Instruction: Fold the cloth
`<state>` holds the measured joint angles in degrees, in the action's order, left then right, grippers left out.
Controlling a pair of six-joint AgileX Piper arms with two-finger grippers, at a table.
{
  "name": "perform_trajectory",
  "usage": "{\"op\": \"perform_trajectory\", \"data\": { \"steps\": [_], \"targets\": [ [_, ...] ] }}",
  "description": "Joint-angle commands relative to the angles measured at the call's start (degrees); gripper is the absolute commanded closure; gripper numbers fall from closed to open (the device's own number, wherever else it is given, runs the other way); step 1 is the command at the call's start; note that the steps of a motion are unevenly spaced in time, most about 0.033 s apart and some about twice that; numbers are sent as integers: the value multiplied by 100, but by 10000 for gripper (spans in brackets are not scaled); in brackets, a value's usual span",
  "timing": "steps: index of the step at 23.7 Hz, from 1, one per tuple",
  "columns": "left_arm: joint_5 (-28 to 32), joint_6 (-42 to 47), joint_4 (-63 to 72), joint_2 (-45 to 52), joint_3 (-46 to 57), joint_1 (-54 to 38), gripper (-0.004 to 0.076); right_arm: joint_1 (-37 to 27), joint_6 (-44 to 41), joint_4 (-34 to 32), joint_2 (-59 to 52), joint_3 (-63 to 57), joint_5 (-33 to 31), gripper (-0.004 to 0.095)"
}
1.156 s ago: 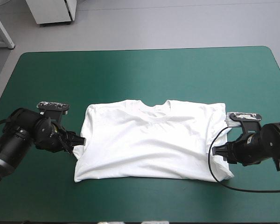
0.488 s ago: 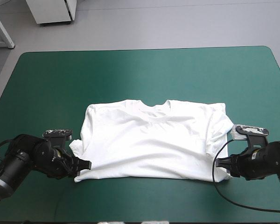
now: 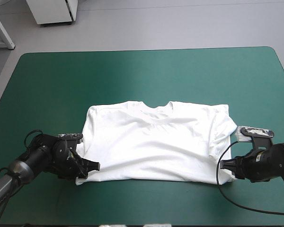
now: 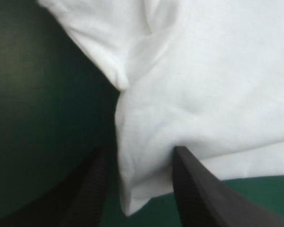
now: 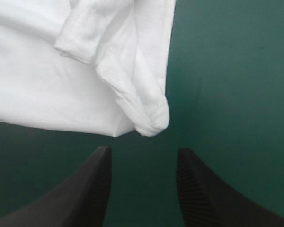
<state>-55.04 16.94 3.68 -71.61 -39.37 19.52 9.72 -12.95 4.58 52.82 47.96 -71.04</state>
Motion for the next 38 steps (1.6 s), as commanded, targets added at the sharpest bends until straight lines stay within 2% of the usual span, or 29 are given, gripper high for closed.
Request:
{"op": "perform_trajectory", "data": {
  "steps": [1,4,7,8,9,15,20,23,26,28,32,33,35,36,38],
  "targets": [
    [100,48,61,-70,17,8,409,12,-75,-213,-69,121,-42,494],
    [184,48,109,-127,256,8,470,12,-100,-331,-69,121,-42,494],
    [250,48,122,-127,506,8,637,12,-100,-329,-69,112,-18,494],
    [260,48,122,-127,547,8,718,12,-100,-329,-57,112,-18,494],
    [290,20,122,-127,559,8,729,12,-100,-333,-33,85,-2,494],
    [368,20,131,-127,568,8,733,12,-90,-306,101,-552,205,494],
    [379,20,147,-127,568,8,733,12,-49,-124,163,-1019,930,493],
    [379,7,147,-127,568,8,733,12,308,173,540,-1033,1296,474],
    [379,-16,147,-127,568,8,733,12,308,112,1003,-1045,1409,472],
    [379,-16,147,-117,568,8,733,12,308,-36,1436,-1168,1793,472],
    [379,-16,147,-117,568,8,733,12,308,10,2011,-1184,2180,484],
    [400,-16,147,-117,568,8,733,12,308,24,2111,-1184,2167,496],
    [373,-16,156,-117,568,8,733,12,370,247,2291,-1184,1966,598],
    [345,4,156,-117,568,8,733,12,440,393,2306,-1184,1899,782],
    [246,-45,131,-105,502,8,733,12,452,470,2241,-1184,1861,923]
  ]
}}
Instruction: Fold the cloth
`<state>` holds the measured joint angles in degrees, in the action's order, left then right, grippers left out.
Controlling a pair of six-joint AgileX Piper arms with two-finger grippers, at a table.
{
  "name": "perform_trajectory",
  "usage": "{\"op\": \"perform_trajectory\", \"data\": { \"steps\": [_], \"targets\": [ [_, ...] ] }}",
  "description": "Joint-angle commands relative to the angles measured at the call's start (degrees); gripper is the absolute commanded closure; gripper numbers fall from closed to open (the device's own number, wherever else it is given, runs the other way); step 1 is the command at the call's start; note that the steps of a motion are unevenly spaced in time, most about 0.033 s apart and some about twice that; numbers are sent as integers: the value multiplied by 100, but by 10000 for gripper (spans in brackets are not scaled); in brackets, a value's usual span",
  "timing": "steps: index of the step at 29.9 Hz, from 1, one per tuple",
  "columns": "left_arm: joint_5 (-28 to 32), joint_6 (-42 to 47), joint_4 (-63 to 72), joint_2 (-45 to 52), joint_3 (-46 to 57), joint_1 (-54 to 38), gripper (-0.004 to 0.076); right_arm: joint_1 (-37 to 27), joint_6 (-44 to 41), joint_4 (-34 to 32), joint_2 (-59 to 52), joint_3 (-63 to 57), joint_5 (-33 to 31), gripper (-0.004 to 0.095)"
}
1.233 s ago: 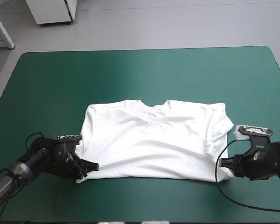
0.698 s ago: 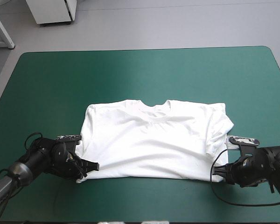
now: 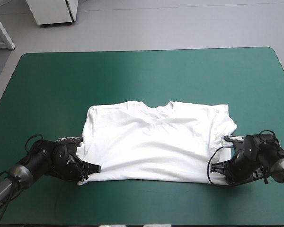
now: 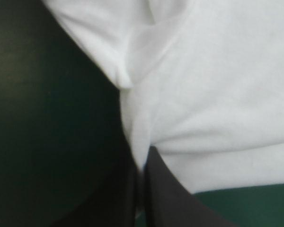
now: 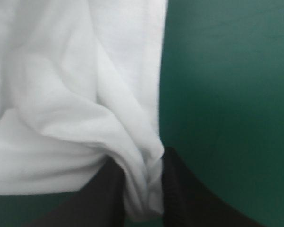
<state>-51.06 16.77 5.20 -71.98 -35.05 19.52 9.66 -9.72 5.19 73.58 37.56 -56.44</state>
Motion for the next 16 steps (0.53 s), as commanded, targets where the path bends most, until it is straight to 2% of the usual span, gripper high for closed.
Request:
{"op": "perform_trajectory", "data": {
  "steps": [1,10,16],
  "targets": [
    [-205,-85,-34,-68,20,8,733,18,129,422,108,-131,353,917],
    [-928,-314,-160,-68,-1094,8,733,18,119,323,-682,537,-333,925],
    [-1256,-454,-330,-68,-1994,8,733,18,119,251,-901,1363,-527,925]
  ]
}}
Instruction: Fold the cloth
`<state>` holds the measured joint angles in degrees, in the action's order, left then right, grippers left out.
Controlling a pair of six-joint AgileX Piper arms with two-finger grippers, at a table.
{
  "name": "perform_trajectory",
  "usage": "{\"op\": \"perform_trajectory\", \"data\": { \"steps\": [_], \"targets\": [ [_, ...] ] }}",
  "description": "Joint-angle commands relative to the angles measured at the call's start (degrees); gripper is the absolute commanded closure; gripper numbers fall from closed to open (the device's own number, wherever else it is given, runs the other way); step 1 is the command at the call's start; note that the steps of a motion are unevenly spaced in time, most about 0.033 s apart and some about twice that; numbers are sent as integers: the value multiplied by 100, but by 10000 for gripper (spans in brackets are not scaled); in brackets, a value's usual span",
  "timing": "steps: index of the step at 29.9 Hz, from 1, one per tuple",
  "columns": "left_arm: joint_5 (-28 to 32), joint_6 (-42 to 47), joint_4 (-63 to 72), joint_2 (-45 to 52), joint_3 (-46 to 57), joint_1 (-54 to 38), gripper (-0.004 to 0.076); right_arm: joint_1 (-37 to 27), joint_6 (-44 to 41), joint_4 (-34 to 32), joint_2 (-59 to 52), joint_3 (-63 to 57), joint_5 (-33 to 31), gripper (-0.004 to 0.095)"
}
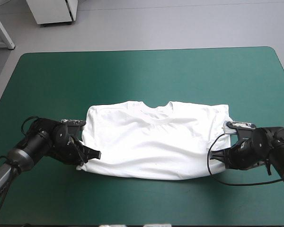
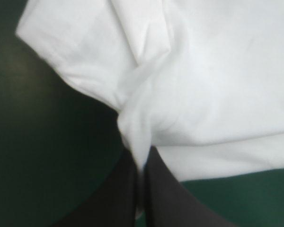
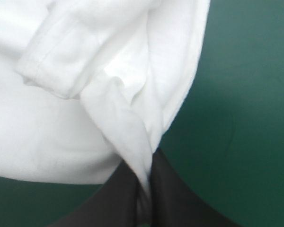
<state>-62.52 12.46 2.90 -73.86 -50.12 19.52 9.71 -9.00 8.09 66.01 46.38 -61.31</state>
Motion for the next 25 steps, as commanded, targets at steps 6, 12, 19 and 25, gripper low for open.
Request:
{"op": "perform_trajectory", "data": {
  "steps": [6,12,19,25],
  "targets": [
    [-149,-22,-406,61,-1341,8,733,13,16,-459,-26,1233,30,925],
    [252,24,-942,-194,-2115,-3,733,13,-64,-1065,283,2005,604,925],
    [572,24,-1368,-953,-2881,-3,733,-27,-64,-1328,1148,2748,967,925],
    [781,24,-1434,-1758,-3449,-3,733,-27,-127,-1328,1966,3227,1248,925]
  ]
}}
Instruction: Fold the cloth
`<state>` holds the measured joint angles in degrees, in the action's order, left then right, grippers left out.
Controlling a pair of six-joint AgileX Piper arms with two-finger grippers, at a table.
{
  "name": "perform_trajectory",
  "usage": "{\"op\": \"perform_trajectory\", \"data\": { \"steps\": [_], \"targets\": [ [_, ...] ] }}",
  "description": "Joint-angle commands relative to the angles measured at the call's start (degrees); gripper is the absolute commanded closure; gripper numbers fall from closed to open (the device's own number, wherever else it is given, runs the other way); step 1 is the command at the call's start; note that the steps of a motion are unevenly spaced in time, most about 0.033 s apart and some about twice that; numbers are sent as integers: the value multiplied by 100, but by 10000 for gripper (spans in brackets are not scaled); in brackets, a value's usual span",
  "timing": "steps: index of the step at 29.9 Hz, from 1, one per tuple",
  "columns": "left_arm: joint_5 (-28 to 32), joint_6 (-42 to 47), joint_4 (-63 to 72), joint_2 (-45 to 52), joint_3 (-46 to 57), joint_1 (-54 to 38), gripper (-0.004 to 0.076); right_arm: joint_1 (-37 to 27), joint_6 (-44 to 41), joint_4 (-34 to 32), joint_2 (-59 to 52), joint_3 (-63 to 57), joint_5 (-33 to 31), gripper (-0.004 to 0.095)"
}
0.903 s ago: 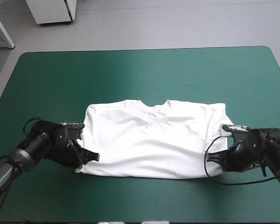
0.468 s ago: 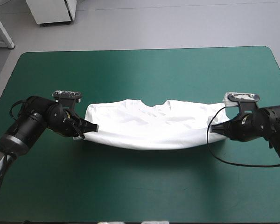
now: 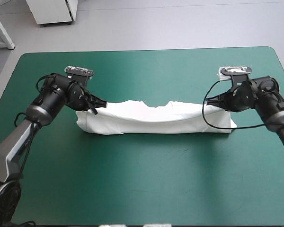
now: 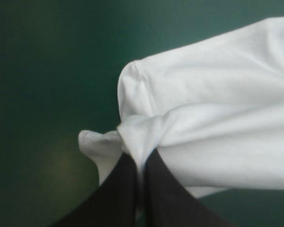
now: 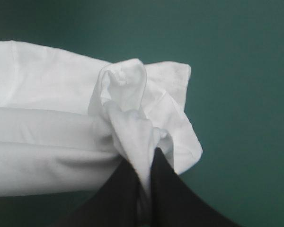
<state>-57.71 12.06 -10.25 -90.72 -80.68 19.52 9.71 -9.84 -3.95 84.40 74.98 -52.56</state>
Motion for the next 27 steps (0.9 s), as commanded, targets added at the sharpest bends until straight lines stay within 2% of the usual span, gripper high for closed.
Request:
{"op": "perform_trajectory", "data": {
  "steps": [1,11,21,24,27],
  "targets": [
    [333,64,-119,-203,-508,-3,733,-27,-73,-125,257,437,429,925],
    [436,64,-371,-1464,-1356,-3,733,-27,-429,-315,1241,700,700,925],
    [409,213,-351,-2077,-1409,-3,732,-27,-564,-223,1855,708,728,919],
    [409,76,-388,-2077,-1409,-3,714,-27,-552,-211,1855,765,653,845],
    [208,-50,-376,-2077,-1423,-3,626,-27,-500,-211,1855,896,529,702]
  ]
}}
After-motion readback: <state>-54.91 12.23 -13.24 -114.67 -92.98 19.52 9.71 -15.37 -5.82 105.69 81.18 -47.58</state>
